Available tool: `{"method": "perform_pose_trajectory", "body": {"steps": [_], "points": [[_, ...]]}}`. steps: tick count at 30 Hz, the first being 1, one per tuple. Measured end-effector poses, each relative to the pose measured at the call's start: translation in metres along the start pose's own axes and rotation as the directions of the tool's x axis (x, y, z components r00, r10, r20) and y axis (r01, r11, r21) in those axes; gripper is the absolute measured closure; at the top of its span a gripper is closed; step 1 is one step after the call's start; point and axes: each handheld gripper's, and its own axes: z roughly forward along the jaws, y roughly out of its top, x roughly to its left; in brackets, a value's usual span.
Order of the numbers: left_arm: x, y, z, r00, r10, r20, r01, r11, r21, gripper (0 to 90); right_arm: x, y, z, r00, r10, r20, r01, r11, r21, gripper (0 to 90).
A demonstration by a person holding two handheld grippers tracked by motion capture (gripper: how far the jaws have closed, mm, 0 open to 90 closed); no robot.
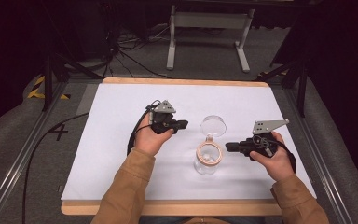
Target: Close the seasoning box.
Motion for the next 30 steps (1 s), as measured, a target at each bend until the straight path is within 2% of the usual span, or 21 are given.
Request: {"method": "perform_pose_trajectory", "body": {"steps": [5, 7, 10, 15, 17, 19, 24, 29, 30], "points": [[-0.006, 0.005, 0.010, 0.9996, 0.028, -0.003, -0.028, 0.9994, -0.020, 88.7, 0.013, 0.002, 0.007, 0.9998, 0.022, 0.002, -0.022, 0.999, -0.034, 90.0], [-0.010, 0.007, 0.015, 0.9982, 0.057, -0.019, -0.057, 0.9979, -0.030, 88.8, 0.016, 0.002, 0.010, 0.9998, 0.021, 0.002, -0.021, 0.999, -0.040, 90.0], [-0.012, 0.008, 0.019, 0.9982, 0.057, -0.021, -0.057, 0.9977, -0.036, 88.4, 0.020, 0.002, 0.014, 0.9998, 0.019, -0.010, -0.019, 0.999, -0.040, 90.0], [-0.013, 0.009, 0.020, 0.9957, 0.088, -0.029, -0.090, 0.9931, -0.075, 88.1, 0.021, 0.003, 0.016, 0.9998, 0.017, -0.009, -0.017, 0.999, -0.051, 90.0], [-0.013, 0.010, 0.020, 0.9949, 0.099, -0.015, -0.100, 0.9916, -0.082, 87.8, 0.020, 0.004, 0.014, 0.9999, 0.015, -0.005, -0.015, 0.998, -0.065, 90.0], [-0.015, 0.010, 0.021, 0.9956, 0.093, -0.006, -0.093, 0.9921, -0.084, 87.5, 0.020, 0.004, 0.013, 0.9999, 0.017, -0.002, -0.017, 0.997, -0.069, 90.0], [-0.020, 0.012, 0.021, 0.9930, 0.117, 0.010, -0.116, 0.9892, -0.089, 87.6, 0.019, 0.005, 0.010, 0.9996, 0.030, 0.002, -0.029, 0.996, -0.089, 90.0], [-0.022, 0.012, 0.018, 0.9922, 0.123, 0.021, -0.120, 0.9883, -0.094, 87.3, 0.019, 0.006, 0.010, 0.9992, 0.039, -0.008, -0.040, 0.994, -0.106, 90.0], [-0.022, 0.012, 0.017, 0.9907, 0.134, 0.025, -0.132, 0.9876, -0.086, 87.5, 0.019, 0.006, 0.010, 0.9989, 0.045, -0.014, -0.046, 0.993, -0.109, 90.0]]}}
